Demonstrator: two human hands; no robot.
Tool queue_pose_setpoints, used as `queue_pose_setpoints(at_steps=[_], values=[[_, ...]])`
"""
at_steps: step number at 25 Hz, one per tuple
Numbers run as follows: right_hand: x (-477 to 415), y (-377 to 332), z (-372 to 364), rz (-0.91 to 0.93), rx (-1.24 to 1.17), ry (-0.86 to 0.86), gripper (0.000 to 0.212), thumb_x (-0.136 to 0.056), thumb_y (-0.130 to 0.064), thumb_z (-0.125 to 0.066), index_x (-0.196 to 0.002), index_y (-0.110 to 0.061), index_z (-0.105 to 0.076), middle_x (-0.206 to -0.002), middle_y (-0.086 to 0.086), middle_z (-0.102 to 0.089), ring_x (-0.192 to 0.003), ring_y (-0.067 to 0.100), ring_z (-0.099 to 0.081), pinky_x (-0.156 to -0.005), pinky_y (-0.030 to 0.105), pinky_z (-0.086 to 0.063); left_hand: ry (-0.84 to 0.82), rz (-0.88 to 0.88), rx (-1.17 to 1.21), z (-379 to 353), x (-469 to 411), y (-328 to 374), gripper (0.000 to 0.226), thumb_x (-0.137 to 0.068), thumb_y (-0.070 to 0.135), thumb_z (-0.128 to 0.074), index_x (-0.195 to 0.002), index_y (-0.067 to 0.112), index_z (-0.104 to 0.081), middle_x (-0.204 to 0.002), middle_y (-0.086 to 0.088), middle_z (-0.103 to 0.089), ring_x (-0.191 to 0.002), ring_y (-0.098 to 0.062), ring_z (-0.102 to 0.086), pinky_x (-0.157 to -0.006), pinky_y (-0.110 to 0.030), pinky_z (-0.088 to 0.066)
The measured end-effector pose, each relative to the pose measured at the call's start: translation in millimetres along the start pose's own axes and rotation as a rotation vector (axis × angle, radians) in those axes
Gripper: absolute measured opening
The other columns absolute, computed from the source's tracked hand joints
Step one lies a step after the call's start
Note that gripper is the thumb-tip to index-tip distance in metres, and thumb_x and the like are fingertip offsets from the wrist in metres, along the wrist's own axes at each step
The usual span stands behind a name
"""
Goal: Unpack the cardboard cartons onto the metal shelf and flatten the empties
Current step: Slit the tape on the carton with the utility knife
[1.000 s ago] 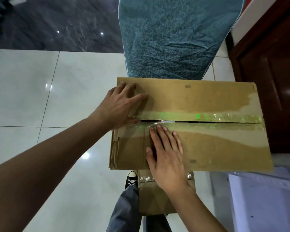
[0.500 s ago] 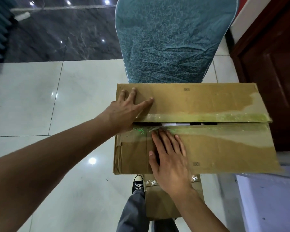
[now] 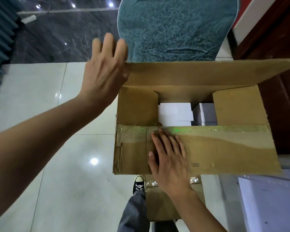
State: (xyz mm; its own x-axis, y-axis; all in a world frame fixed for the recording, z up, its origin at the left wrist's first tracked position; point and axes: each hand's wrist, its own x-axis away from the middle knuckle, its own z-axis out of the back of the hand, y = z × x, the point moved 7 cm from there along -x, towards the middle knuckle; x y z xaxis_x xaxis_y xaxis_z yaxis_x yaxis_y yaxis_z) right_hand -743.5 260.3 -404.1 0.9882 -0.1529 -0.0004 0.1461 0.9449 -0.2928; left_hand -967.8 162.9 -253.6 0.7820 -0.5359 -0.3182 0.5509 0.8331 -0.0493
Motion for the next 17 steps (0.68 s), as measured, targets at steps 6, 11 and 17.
queue_pose_setpoints(at_steps=[6,11,17], values=[[0,-2,0,-0.012,-0.045,-0.009,0.056,-0.103,-0.044,-0.036,-0.154,-0.021,-0.040,-0.159,0.001,-0.039,-0.149,0.017,-0.031,-0.124,0.044,-0.017,-0.091,-0.081,-0.121,-38,14,-7,0.041,-0.098,0.036,-0.053,-0.134,0.017,-0.049,-0.145,-0.016,-0.045,-0.130,-0.042,-0.041,-0.103,-0.053,-0.036],[-22,-9,19,-0.066,-0.039,0.049,0.035,-0.094,-0.036,-0.059,-0.126,-0.022,-0.057,-0.130,0.002,-0.057,-0.118,0.024,-0.048,-0.109,0.044,-0.030,-0.334,-0.176,0.028,-107,44,-8,0.062,-0.104,0.055,-0.035,-0.159,0.035,-0.015,-0.168,-0.009,0.001,-0.153,-0.040,-0.003,-0.119,-0.057,-0.023],[-63,-49,13,0.038,-0.068,0.096,0.026,-0.098,-0.038,-0.052,-0.116,-0.021,-0.060,-0.110,0.001,-0.060,-0.097,0.023,-0.050,-0.094,0.042,-0.036,-0.401,-0.145,0.164,-136,54,-12,0.059,-0.107,0.050,-0.021,-0.160,0.036,0.002,-0.169,-0.003,0.007,-0.154,-0.034,0.006,-0.118,-0.053,-0.023]])
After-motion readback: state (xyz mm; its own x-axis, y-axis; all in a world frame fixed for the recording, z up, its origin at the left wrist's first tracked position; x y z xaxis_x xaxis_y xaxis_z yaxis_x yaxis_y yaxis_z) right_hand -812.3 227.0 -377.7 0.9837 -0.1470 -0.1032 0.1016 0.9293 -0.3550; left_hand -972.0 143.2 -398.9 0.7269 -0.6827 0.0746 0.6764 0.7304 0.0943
